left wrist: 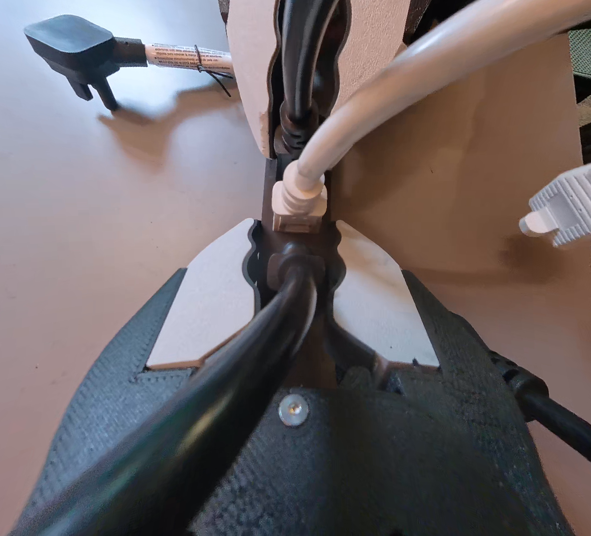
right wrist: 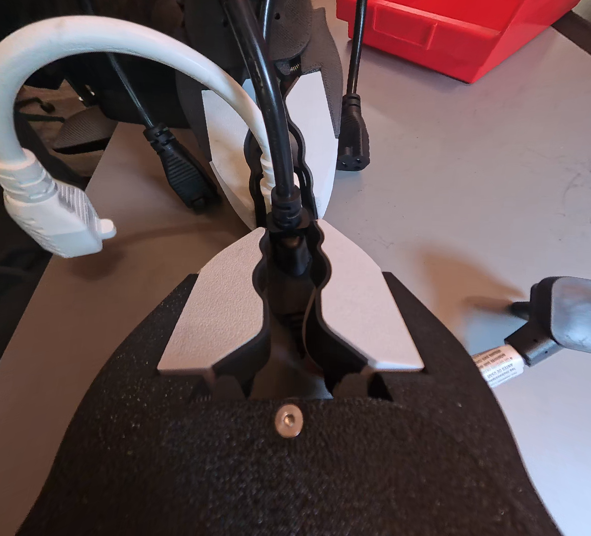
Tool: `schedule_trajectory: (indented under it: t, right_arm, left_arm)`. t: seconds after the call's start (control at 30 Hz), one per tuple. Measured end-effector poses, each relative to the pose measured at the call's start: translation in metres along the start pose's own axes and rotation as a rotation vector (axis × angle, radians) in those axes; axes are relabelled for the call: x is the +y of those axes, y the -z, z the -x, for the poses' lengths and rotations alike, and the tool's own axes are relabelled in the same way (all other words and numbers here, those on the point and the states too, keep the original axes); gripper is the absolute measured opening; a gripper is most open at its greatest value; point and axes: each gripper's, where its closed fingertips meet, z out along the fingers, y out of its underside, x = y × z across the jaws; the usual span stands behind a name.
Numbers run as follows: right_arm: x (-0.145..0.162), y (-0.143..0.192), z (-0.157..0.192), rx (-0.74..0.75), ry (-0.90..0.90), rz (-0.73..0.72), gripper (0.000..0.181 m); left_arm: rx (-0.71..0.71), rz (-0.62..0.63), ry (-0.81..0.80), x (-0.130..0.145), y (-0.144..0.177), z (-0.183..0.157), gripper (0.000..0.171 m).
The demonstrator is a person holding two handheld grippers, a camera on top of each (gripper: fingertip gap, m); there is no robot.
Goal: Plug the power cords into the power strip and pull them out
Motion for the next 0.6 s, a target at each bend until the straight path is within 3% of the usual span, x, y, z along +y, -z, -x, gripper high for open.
schedule_trajectory:
  t: [0.2,0.6]
  right_arm:
    - [0.001,0.000,0.000,-0.002,0.002,0.012,0.029]
    - [-0.003,0.001,0.005,-0.046,-0.017,-0.010,0.029]
  left_arm:
    - [-0.009,-0.062,-0.009,-0.010,-0.001,-0.001,0.044]
    - [0.007,-0.047,-0.030,-0.011,-0.003,-0.005,0.039]
